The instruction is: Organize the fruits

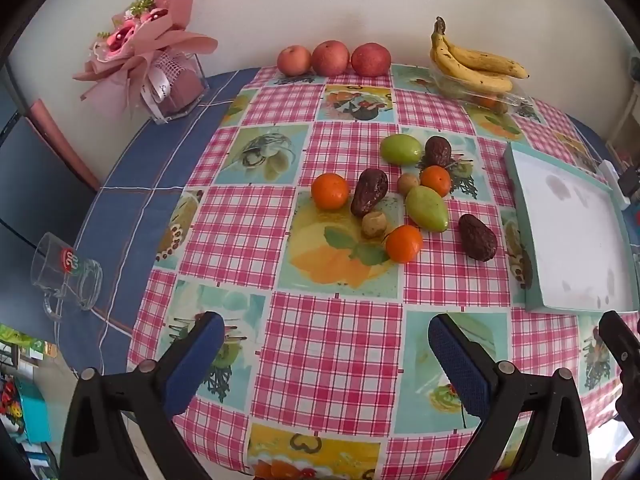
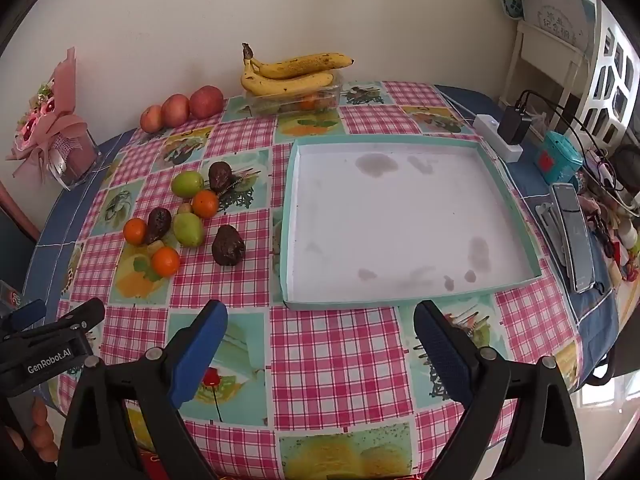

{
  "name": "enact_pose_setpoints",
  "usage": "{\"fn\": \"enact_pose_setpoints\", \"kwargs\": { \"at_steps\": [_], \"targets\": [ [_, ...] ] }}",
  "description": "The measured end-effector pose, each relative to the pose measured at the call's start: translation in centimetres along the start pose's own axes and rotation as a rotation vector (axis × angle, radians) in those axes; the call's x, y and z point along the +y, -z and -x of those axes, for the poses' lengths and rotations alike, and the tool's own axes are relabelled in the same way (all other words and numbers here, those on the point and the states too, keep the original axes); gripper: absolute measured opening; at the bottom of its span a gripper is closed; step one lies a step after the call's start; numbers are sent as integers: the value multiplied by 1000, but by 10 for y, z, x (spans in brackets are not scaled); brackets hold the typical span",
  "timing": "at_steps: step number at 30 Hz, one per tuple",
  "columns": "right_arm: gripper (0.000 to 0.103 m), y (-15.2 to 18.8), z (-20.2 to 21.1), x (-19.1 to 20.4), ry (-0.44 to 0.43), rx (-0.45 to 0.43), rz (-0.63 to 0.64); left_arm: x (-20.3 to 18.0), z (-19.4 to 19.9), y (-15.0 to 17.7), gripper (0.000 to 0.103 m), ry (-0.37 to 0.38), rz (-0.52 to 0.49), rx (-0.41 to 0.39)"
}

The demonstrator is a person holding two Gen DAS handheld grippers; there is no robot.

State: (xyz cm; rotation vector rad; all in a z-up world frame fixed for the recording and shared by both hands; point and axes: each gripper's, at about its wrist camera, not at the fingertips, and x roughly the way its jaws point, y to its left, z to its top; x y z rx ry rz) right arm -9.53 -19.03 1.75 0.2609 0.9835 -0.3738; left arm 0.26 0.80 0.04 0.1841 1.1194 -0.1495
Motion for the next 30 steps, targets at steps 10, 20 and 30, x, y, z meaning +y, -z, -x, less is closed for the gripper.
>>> {"fn": "enact_pose_setpoints", "kwargs": {
  "at_steps": [10, 20, 30],
  "targets": [
    [95, -3, -5, 1, 15, 0, 2, -9, 1, 0, 103, -40, 14, -17],
    [95, -3, -8, 3, 8, -10, 4, -6, 1, 0, 103, -33, 21, -26],
    [95, -4, -7, 4, -12, -23, 7, -4, 1, 0, 103, -23, 22, -36]
  ]
}}
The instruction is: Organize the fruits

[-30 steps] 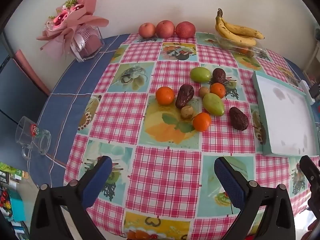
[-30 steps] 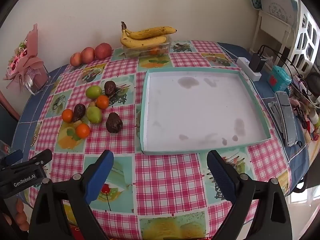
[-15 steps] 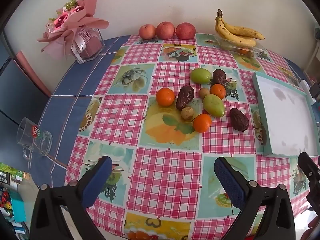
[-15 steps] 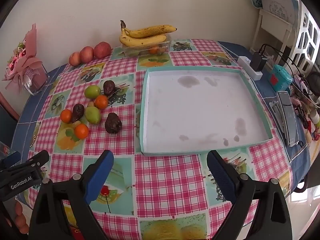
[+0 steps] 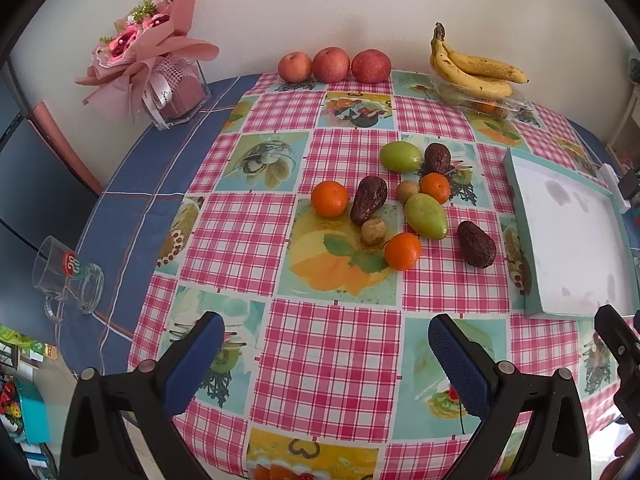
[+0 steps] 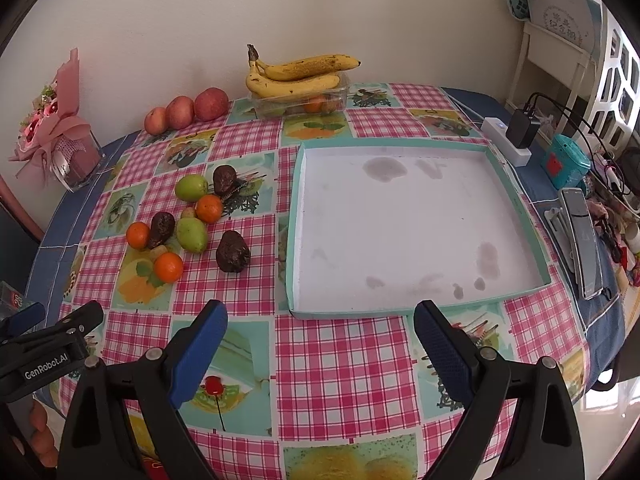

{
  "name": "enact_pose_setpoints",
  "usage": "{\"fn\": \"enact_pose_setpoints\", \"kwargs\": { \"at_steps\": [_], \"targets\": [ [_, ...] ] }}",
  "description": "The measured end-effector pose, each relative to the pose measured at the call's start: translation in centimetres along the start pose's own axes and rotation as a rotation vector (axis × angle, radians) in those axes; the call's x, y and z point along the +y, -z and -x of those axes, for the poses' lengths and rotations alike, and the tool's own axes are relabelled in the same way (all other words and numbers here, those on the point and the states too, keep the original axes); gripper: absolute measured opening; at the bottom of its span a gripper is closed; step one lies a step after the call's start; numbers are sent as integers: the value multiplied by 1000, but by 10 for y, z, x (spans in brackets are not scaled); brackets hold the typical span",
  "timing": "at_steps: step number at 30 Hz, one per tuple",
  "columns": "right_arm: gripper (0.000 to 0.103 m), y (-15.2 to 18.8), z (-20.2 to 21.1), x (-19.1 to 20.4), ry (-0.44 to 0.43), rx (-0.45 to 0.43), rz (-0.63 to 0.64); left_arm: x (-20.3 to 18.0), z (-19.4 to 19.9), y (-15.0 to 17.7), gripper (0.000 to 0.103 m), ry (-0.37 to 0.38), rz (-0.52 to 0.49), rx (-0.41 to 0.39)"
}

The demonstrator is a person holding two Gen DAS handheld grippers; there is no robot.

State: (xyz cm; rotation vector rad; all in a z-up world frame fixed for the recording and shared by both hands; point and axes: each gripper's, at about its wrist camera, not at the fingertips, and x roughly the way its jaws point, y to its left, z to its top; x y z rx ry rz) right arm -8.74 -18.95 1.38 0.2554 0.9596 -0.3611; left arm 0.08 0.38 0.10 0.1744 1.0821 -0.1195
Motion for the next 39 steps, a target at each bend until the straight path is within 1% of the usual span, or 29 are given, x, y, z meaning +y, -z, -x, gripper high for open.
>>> {"fn": "enact_pose_setpoints", "kwargs": {
  "at_steps": [6, 10, 39],
  "targets": [
    [95, 0, 2, -1, -11, -8, -1, -1, 1, 0, 103, 6, -1, -9],
    [95, 0, 3, -1, -20, -13, 2, 0, -2, -1, 103, 18, 5, 2],
    [95, -1, 5, -1, -26, -23, -3, 0, 0, -1, 103, 10, 4, -8]
  ]
}}
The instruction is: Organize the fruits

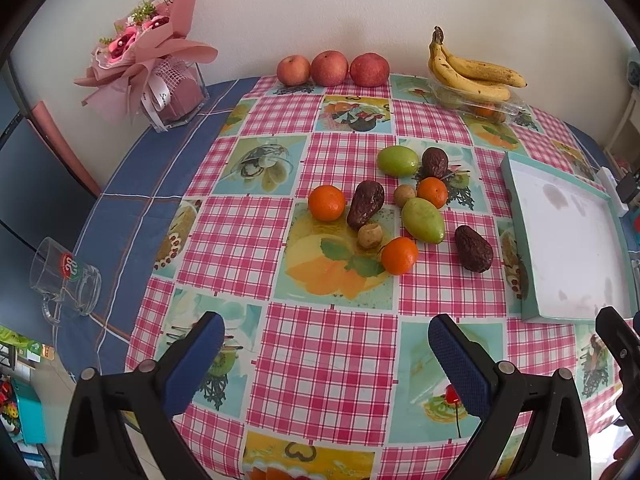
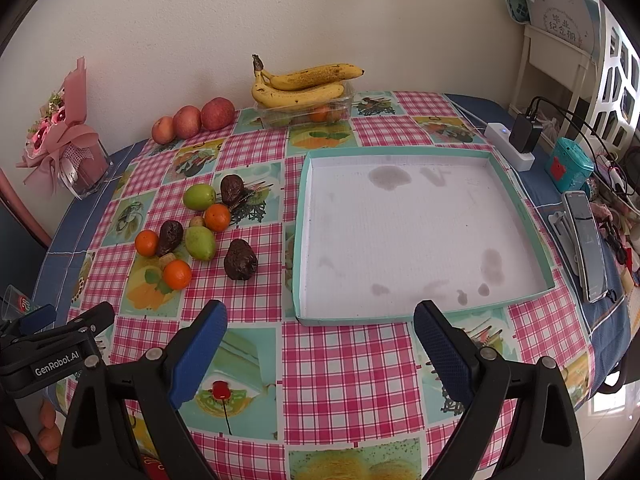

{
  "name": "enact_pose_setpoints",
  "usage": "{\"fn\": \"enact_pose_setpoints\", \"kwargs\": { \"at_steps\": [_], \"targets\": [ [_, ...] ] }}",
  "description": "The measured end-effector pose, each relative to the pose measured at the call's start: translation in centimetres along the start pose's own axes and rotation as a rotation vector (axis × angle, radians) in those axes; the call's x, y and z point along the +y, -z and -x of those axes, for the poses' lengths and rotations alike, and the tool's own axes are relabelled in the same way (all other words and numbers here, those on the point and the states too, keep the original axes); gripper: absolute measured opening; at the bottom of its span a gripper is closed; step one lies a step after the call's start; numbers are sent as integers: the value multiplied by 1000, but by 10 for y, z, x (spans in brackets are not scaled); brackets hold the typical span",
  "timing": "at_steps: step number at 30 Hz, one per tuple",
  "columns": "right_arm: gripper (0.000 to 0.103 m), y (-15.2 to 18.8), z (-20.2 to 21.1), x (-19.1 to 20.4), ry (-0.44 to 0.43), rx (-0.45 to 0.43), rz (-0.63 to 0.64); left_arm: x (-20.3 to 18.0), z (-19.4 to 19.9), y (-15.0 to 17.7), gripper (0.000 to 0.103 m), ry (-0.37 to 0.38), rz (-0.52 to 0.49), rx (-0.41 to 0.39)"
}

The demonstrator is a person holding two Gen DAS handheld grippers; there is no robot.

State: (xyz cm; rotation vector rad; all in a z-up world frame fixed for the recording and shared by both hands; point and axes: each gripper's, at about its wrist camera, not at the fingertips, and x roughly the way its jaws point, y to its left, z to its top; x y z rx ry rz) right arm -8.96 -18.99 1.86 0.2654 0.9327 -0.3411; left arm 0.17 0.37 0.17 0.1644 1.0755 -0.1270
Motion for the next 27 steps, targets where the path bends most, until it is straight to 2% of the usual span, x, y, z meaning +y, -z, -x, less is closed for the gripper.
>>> {"fn": "enact_pose_setpoints", "kwargs": {
  "at_steps": [27],
  "targets": [
    [95, 0, 0, 0, -1, 1, 0, 0, -1, -2, 103, -11, -3, 17]
  ]
}}
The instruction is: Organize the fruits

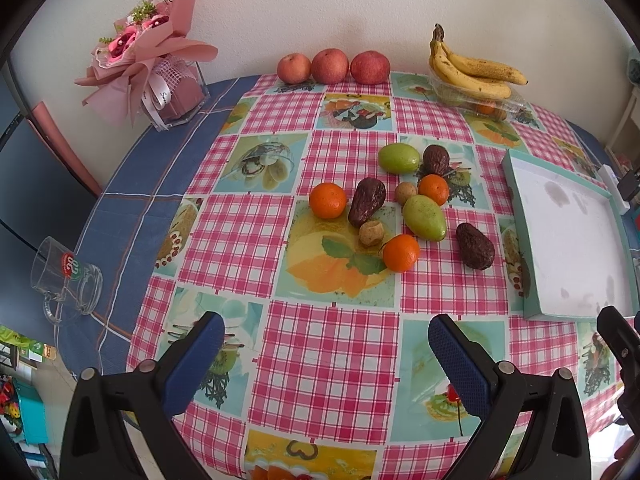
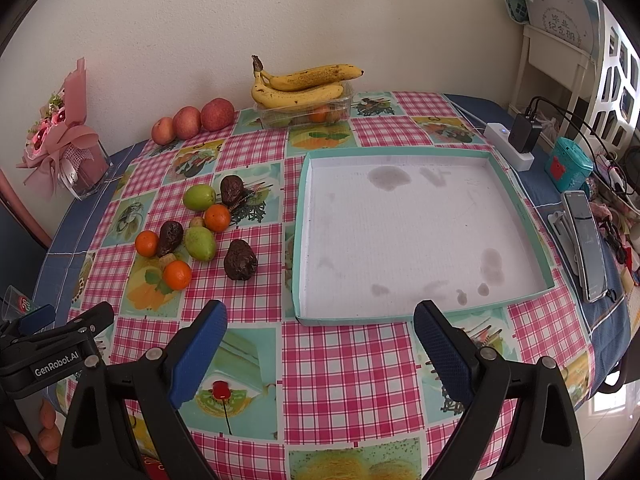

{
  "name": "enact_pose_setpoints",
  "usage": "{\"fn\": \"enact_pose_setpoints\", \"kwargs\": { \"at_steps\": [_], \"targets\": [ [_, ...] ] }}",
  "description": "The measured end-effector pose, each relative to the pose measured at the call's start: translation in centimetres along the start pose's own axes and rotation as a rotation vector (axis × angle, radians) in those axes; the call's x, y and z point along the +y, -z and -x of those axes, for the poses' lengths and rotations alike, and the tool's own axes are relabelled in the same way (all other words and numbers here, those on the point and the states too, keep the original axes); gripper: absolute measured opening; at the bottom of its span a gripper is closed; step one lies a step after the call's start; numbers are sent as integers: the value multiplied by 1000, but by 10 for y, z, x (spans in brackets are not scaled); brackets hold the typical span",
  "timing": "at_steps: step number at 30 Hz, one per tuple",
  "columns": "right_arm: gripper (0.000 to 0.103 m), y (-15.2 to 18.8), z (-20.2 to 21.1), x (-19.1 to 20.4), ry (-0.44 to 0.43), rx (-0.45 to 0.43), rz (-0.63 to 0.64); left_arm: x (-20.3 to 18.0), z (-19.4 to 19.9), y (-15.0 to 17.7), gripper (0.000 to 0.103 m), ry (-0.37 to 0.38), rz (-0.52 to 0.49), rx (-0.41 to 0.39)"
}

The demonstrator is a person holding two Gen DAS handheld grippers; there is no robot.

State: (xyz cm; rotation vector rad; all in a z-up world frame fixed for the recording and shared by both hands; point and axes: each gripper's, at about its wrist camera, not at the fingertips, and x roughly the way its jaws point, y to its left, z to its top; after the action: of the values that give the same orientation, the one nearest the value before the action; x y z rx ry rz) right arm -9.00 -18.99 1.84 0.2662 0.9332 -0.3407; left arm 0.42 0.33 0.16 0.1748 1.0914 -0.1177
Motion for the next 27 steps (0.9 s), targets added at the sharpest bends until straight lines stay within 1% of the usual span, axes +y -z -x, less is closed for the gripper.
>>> {"fn": "enact_pose_setpoints", "kwargs": {
  "at_steps": [5, 8, 10, 15, 18, 22, 27],
  "targets": [
    [95, -1, -1, -1, 0, 9, -7, 3, -6, -6, 103, 26, 34, 9],
    [95, -1, -2, -2, 3, 15, -14, 2, -12, -7, 103, 57, 34, 38],
    [95, 0, -2, -2, 3, 15, -11, 1, -13, -11, 103, 75, 40, 44],
    [95, -5, -2, 2, 11, 21, 4, 1, -7, -31, 103, 90, 61, 10],
    [95, -15, 2, 3, -6, 9, -2, 0, -9, -44, 103, 100, 70, -7],
    [95, -34, 4, 8, 0, -6, -1, -1, -26, -58, 103, 61, 91, 24],
    [95, -54, -8, 17, 14, 14, 0, -1, -47, -68, 103, 11, 124, 54]
  ]
}}
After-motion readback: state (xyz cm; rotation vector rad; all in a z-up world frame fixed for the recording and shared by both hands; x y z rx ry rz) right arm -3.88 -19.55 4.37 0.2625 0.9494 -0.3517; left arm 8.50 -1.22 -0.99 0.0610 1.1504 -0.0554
